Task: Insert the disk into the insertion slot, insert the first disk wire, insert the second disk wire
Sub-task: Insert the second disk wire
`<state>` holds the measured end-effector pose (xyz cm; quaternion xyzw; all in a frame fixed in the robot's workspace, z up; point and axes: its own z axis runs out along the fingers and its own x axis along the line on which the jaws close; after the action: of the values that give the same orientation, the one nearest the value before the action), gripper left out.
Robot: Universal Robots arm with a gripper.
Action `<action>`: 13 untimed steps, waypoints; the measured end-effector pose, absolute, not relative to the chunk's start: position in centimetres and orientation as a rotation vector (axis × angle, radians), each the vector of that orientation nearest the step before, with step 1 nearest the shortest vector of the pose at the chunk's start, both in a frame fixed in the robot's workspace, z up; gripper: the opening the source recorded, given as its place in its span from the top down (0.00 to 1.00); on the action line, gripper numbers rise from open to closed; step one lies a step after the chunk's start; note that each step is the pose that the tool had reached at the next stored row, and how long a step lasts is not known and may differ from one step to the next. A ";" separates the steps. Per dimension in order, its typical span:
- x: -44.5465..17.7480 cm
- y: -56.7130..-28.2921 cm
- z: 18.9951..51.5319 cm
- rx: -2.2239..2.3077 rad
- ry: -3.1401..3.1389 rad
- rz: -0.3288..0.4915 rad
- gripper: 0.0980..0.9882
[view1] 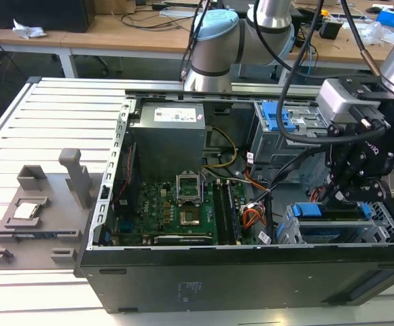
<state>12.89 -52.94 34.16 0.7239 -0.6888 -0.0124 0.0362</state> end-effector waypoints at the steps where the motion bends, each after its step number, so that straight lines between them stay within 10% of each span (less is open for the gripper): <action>1: 12.9 -53.0 34.2 2.223 -2.115 -0.038 0.95; 13: 13.0 -53.2 34.7 2.221 -2.113 -0.044 0.86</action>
<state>12.99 -53.16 34.72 0.7238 -0.6888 -0.0144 0.0377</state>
